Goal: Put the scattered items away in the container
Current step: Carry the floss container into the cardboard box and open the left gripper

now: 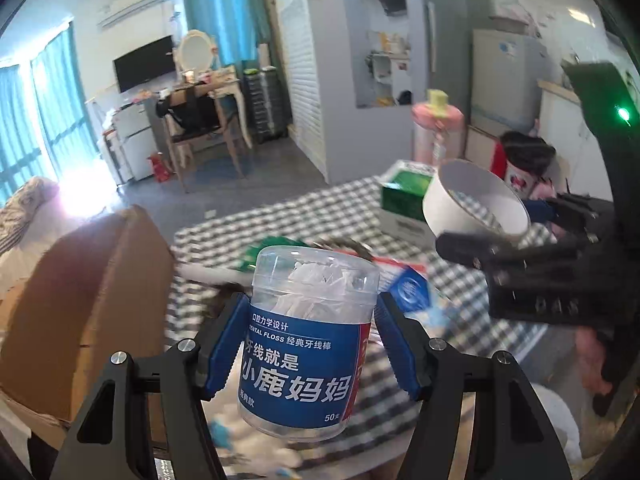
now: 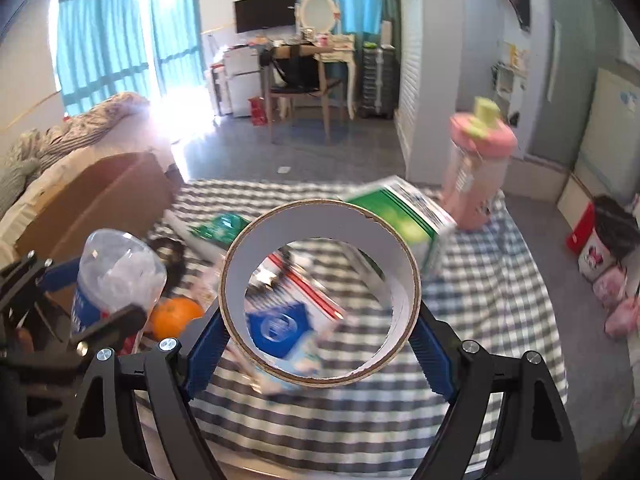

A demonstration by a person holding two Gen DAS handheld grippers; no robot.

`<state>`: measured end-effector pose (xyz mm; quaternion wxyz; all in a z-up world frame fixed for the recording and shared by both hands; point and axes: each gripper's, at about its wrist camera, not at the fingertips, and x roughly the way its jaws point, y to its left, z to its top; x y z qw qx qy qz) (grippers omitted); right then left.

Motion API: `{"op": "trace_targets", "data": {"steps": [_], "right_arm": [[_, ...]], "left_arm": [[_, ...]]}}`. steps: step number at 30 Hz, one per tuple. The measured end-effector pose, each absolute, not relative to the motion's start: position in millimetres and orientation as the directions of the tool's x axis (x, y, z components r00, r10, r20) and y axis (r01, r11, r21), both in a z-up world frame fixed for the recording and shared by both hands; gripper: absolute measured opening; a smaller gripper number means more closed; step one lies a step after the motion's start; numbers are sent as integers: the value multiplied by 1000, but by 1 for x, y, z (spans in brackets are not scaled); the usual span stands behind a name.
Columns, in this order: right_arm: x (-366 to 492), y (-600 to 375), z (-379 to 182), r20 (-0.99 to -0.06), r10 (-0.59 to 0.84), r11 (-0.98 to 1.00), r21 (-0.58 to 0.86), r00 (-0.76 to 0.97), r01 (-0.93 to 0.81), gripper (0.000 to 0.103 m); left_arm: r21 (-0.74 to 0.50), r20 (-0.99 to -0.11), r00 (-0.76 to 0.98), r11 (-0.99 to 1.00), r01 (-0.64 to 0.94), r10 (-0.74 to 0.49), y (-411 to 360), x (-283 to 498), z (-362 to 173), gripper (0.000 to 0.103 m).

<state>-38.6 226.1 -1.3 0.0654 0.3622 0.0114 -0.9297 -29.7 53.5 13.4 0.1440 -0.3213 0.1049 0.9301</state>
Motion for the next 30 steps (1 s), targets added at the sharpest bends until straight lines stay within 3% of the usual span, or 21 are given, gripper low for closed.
{"op": "trace_targets", "data": {"steps": [16,23,30], "right_arm": [[-72,57,62,-617,-283,-909,-71,-734,410,83],[-98,-23,53,-640,-351,-843,-102,-684,528,83],[-125,-79,11,-714,-339,-795,-131,-613,592,83]], "left_arm": [[78,-488,-873,-997,-24,-17,-104,-47,93,66],[66,-535,-827,-984,163,-173,-170,-62,79,66],[61,-634,-737,-966,253,-233,-211,-84,36,66]]}}
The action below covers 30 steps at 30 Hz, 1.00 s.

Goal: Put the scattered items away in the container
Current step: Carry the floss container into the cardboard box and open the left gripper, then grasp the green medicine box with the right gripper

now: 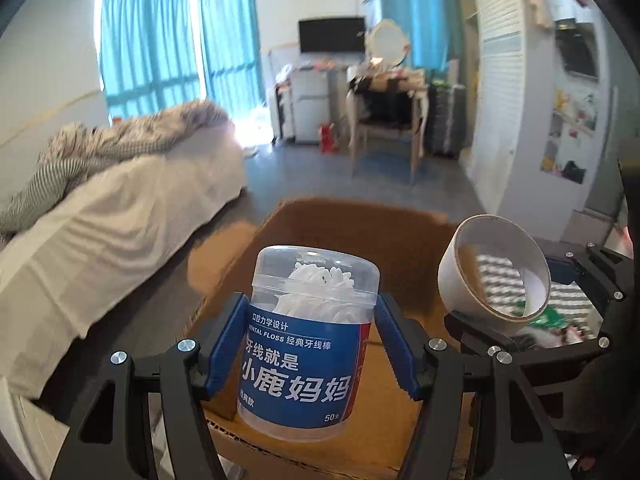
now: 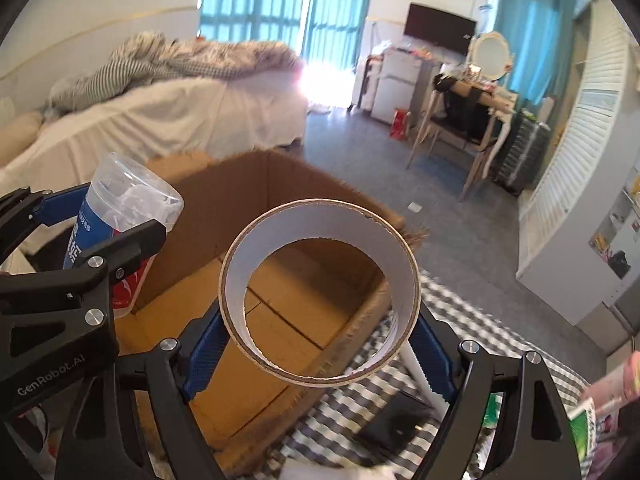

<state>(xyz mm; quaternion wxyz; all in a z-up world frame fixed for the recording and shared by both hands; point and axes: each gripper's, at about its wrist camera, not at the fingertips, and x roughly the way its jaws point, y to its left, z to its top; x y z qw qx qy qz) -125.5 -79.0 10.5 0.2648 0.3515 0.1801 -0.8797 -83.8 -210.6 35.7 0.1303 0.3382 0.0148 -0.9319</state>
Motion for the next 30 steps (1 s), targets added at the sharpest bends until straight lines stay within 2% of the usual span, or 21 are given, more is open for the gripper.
{"op": "trace_targets", "data": {"steps": [6,8,10,12,14,16,18,25,30], "right_arm": [[-142,-96,-21,-729,-316,-775,-171,-607,609,83],[-147,-100,-30,-736,-310,-764,-183,-602,618,84],[-147,-105,-35,-725,-298,-756,-218,-621,617,86],[-144,-106,-34,-716,-308,-754,-218,-626,620,88],[-143,-101,-31,-710,-324,-764,-193,-625,616,96],[-144,-93,-25,-709,-331,-779,-168,-623,605,97],[-141,-84,-16,-701,-338,-795,-145,-628,589,97],[-128,14,31,-619,-273,-892,-123,-736,434,97],[-124,113,47,-614,-176,-961,-62,-769,270,97]], "left_arm": [[25,-689,-688,-956,291,-227,-224,-92,5,67],[22,-692,-683,-953,302,-232,-224,-92,1,71],[17,-693,-684,-954,299,-226,-224,-90,0,82],[15,-682,-694,-954,298,-228,-223,-87,2,84],[9,-674,-705,-957,290,-221,-222,-85,7,85],[6,-665,-715,-958,286,-217,-220,-82,13,94],[-1,-652,-729,-961,278,-210,-217,-80,20,95],[2,-580,-799,-981,196,-161,-174,-65,53,95],[-31,-560,-825,-994,108,-72,-123,-57,56,95]]}}
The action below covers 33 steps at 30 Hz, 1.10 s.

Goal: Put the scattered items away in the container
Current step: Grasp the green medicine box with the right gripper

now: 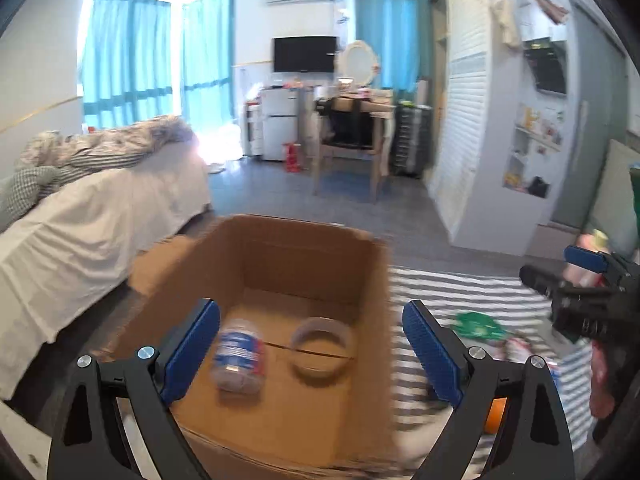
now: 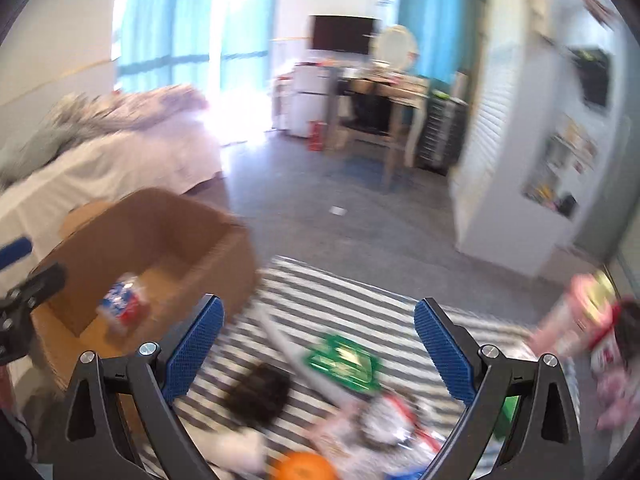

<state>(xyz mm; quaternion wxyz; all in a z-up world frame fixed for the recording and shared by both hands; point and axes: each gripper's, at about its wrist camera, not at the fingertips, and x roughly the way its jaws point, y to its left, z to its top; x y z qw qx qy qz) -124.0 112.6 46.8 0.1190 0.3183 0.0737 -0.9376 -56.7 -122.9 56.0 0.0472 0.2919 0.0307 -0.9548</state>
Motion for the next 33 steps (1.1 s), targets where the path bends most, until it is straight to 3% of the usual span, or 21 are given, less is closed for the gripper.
{"op": "trace_targets", "data": {"steps": [5,13,23,33], "right_arm": [[-118,188,38,-645,-69,-988,-62,-761,141,97],[-104,245,8,-689,21,-989,-119,-724,84,97],[-130,299,-32,-766,14,-996,-67,-643,57,97],[-184,295,-67,-789,4,-982,-119,-614,147,97]], "left_arm": [[-6,-600,-800,-999,44,-32,-66,-70,40,95],[32,-672,-740,-999,-17,-9,3,-87,6,95],[24,-730,-683,-997,-76,34,37,-113,-14,95],[10,-775,-630,-996,-89,49,35,-134,-31,95]]}}
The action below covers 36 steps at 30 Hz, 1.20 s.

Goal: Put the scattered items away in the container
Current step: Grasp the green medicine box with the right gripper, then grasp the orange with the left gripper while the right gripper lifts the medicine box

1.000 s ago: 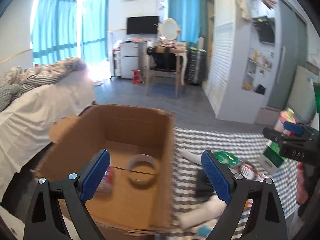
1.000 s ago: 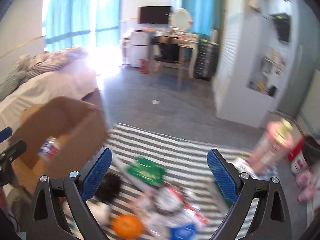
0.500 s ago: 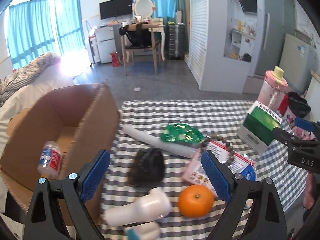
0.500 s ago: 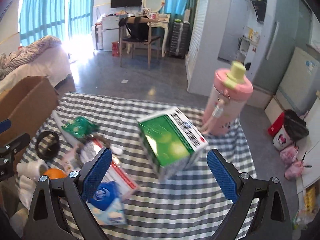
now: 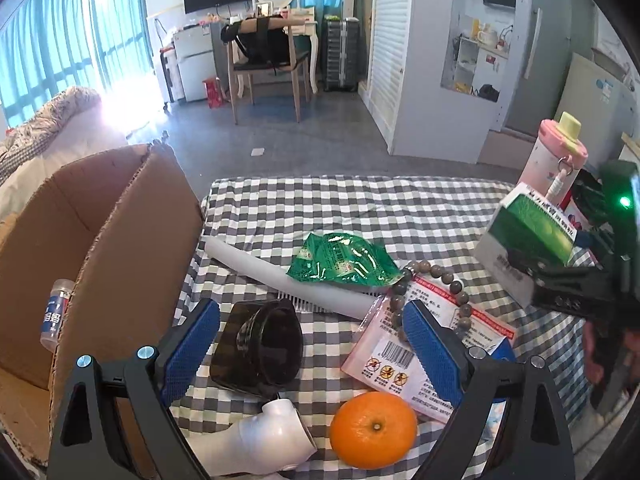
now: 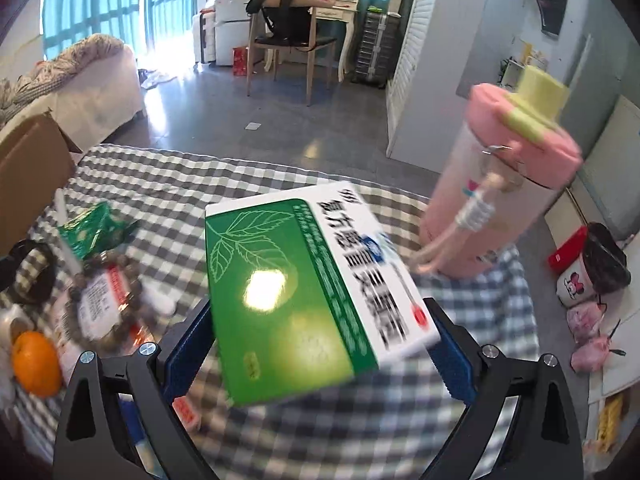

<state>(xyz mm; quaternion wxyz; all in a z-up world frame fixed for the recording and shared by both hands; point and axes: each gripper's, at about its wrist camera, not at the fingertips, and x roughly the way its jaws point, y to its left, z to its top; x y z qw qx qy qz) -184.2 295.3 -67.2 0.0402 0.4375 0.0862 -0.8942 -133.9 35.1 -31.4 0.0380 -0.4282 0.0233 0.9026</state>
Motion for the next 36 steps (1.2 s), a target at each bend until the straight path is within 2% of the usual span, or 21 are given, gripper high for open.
{"op": "trace_targets", "data": {"steps": [4,11,16,22,25,27,36], "right_arm": [[-193,290,-75,-789,1,-979,-127,-614,162,92],[-173,293,-59,-742,-3,-988,-100,-670,116,78],[-159,300,-46,-732,-37,-992,-55,-681,113,77],[-144,294,-44,-732,-45,-991,-55,-680,125,77],[-140,297,-44,-735,-42,-991,-56,-676,123,77],[-137,300,-43,-733,-43,-992,-48,-679,114,77],[-127,300,-26,-712,-41,-995,-35,-701,94,77]], "left_arm": [[13,-780,-623,-993,-116,62,32,-130,-33,95],[-12,-783,-598,-966,-260,171,43,-97,-36,95],[10,-815,-544,-933,-360,201,64,-79,-51,95],[15,-836,-511,-924,-383,198,75,-83,-64,95],[38,-834,-520,-922,-385,183,79,-83,-67,84],[26,-839,-512,-926,-376,185,76,-86,-70,57],[-4,-837,-505,-925,-381,211,67,-82,-66,56]]}}
